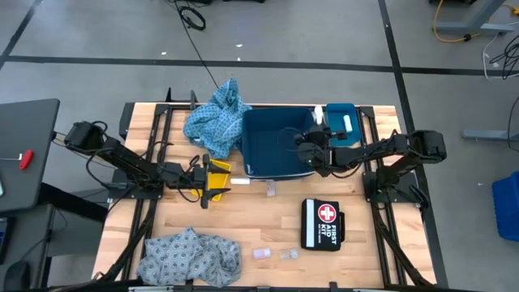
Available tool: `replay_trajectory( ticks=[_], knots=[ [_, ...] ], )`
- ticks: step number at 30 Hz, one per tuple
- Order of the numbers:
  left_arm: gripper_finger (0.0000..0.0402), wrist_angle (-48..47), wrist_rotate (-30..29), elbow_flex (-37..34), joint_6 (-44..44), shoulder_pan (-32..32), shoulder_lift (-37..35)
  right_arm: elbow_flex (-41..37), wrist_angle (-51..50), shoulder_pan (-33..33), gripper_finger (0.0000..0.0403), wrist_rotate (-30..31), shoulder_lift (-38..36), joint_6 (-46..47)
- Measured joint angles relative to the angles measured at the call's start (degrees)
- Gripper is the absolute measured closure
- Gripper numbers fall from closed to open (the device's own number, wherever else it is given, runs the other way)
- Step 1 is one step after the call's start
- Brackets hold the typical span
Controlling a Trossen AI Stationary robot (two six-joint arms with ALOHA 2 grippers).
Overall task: Pick & place medical supplies in basket/bin
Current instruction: Put the bottom white rolled gauze into the blue bin
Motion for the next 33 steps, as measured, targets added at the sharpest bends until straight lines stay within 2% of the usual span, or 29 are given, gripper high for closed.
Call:
replay_trajectory(
  ticks=[8,15,19,26,33],
  knots=[
    [0.0119,-0.72,0.0,0.0,-1.06,0.0,0.02,-0.04,-3.27,-6.72,0.0356,-0.2,0.0,3.0],
    [0.0119,-1.69,0.1,0.0,-2.08,0.0,0.02,-0.05,-6.21,-12.57,0.0356,-3.65,0.0,7.48],
    [0.0119,-1.7,0.48,0.02,-2.41,-0.02,0.02,-0.06,-8.49,-16.07,0.0356,-8.47,-0.17,9.72],
    [0.0119,-1.71,1.25,0.02,-2.75,0.0,0.02,-0.02,-21.43,-21.4,0.0356,-16.67,-2.46,19.68],
    [0.0119,-1.67,1.33,0.02,-2.82,0.02,0.02,-0.08,-30.95,-24.08,0.0356,-25.79,-5.45,21.01]
  ],
)
